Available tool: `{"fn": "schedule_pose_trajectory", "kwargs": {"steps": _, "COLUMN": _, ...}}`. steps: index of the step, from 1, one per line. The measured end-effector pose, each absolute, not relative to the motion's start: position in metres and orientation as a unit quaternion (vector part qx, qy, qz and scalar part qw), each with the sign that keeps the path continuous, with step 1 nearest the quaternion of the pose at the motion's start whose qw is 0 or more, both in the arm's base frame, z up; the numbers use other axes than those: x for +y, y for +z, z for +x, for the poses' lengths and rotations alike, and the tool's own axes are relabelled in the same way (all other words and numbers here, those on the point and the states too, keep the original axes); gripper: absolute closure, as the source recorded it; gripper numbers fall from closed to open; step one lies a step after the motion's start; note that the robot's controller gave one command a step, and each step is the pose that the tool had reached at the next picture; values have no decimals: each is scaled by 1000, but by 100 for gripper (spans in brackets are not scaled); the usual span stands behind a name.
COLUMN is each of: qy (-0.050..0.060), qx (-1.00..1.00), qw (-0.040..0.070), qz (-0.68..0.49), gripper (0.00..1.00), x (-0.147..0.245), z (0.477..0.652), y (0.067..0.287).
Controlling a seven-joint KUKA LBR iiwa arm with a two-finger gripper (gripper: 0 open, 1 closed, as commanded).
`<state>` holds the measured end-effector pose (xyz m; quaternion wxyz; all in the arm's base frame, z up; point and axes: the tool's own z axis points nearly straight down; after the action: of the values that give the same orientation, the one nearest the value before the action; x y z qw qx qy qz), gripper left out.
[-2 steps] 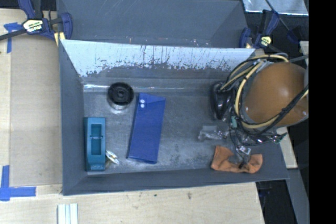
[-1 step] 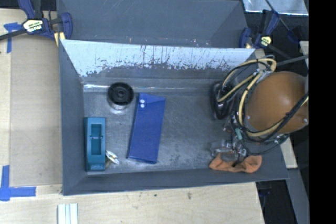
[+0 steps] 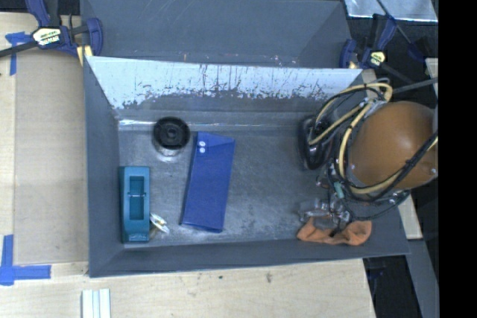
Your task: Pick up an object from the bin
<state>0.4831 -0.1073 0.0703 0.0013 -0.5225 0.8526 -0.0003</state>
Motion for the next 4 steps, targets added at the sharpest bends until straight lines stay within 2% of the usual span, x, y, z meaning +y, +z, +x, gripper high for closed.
{"fn": "schedule_pose_trajectory", "kwargs": {"steps": 4, "qy": 1, "qx": 853, "qw": 0, "qz": -522, "gripper": 100, "x": -107, "z": 482, "y": 101}}
